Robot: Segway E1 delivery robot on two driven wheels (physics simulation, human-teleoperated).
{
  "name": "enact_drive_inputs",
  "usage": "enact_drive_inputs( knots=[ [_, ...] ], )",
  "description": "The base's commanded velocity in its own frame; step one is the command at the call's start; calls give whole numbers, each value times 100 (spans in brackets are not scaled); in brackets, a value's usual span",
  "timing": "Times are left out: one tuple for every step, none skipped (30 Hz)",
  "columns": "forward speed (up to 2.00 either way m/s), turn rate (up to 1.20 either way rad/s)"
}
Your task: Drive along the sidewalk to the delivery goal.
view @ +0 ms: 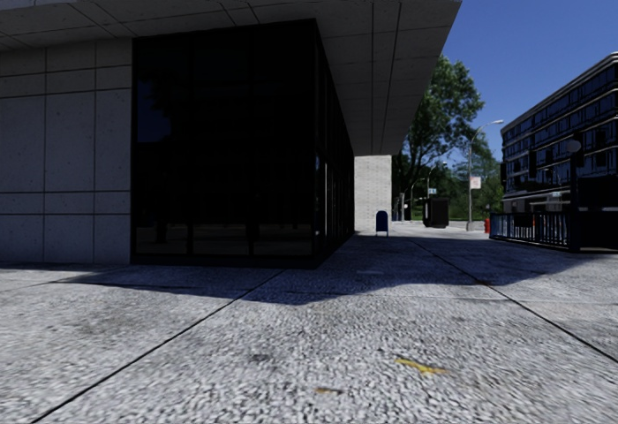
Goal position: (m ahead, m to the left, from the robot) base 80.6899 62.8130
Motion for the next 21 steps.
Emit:
enact_drive_inputs(
  knots=[
    [124, 26],
    [124, 26],
    [124, 26],
    [124, 26],
    [124, 26],
    [124, 26],
    [124, 26],
    [124, 26],
    [124, 26],
    [124, 26],
    [126, 26],
    [132, 28],
    [132, 28],
    [139, 36],
    [142, 41],
    [142, 41],
    [142, 42],
    [142, 45],
    [142, 49],
    [142, 49],
    [142, 52]
  ],
)
